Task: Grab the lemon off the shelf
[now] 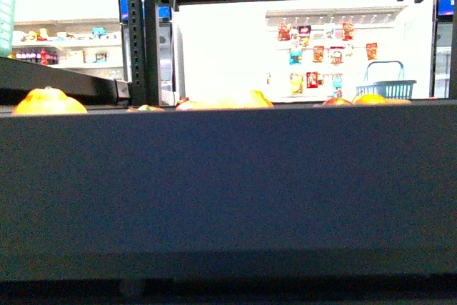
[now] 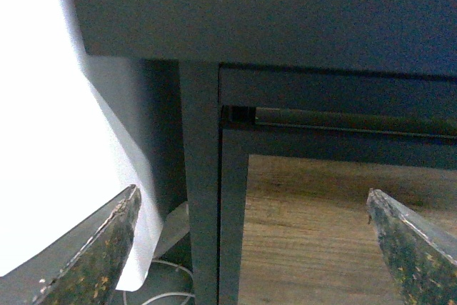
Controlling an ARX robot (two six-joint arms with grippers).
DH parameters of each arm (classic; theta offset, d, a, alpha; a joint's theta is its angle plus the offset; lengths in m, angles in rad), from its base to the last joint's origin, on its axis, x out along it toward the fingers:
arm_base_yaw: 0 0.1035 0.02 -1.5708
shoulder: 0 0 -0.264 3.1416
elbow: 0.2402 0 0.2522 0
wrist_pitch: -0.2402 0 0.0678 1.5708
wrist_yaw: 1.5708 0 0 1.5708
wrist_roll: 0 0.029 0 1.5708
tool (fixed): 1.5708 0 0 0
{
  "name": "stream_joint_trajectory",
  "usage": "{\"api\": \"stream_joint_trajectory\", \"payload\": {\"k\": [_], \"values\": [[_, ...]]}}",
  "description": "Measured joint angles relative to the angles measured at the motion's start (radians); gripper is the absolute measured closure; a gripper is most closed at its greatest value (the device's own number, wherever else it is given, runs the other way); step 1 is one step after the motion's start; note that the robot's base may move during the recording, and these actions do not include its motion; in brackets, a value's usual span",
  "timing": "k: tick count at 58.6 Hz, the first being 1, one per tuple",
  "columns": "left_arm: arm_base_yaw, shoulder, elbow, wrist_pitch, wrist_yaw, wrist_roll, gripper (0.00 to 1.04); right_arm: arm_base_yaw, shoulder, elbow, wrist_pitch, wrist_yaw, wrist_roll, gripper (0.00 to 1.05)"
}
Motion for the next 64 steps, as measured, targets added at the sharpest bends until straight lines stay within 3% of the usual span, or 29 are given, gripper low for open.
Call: {"api": "stream_joint_trajectory", "payload": {"k": [64], "values": [[0.000,0.000,0.000,0.000,0.000,0.000,0.08,0.000,0.000,0.000,0.000,0.000,0.004,0.02]]}}
